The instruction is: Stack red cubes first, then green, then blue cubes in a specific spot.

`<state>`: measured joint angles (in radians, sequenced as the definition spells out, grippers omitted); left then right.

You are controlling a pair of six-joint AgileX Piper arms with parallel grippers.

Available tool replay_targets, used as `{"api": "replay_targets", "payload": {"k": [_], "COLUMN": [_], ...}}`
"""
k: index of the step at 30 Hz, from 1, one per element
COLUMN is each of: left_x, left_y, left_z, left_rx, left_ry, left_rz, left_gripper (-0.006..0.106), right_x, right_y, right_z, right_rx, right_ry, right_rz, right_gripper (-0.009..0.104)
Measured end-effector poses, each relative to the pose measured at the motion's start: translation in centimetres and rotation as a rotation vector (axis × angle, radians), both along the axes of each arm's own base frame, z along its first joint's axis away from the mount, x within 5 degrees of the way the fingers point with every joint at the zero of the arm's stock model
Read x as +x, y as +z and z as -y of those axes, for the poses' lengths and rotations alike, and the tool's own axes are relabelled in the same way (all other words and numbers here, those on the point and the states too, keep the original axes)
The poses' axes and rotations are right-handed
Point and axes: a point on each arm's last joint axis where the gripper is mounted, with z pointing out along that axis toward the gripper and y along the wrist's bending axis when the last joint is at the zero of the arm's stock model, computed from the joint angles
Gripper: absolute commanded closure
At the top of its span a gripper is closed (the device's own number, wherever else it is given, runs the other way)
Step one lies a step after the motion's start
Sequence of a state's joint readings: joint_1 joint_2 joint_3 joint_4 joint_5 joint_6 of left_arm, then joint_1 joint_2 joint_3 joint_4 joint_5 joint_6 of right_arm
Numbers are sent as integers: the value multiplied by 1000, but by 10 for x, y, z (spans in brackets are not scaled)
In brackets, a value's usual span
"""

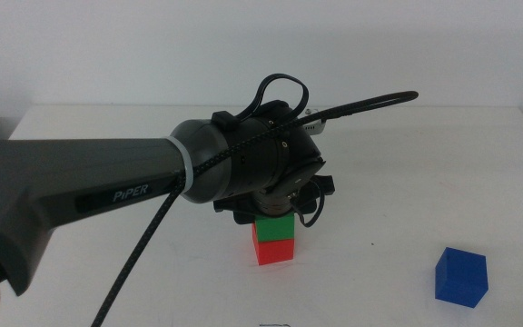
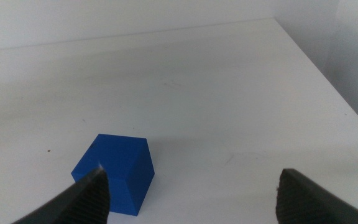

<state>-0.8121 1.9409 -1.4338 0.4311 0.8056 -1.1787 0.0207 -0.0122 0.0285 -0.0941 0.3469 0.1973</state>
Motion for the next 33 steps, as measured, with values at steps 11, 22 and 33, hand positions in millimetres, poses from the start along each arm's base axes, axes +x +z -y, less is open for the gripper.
{"api": "replay_targets", "payload": {"k": [11, 22, 33], "left_x": [0, -35, -105], "left_y": [2, 124, 228], "left_z": [0, -39, -148], "left_rx": [-2, -36, 79], "left_ry": [-3, -221, -679], "left_rz": [7, 244, 398], "left_gripper": [15, 10, 9], "right_x": [0, 0, 0], "right_y": [0, 0, 0], "right_z": [0, 0, 0], "right_rx": [0, 0, 0], "right_ry": [0, 0, 0], "right_rz": [0, 0, 0], "right_gripper": [20, 20, 20]}}
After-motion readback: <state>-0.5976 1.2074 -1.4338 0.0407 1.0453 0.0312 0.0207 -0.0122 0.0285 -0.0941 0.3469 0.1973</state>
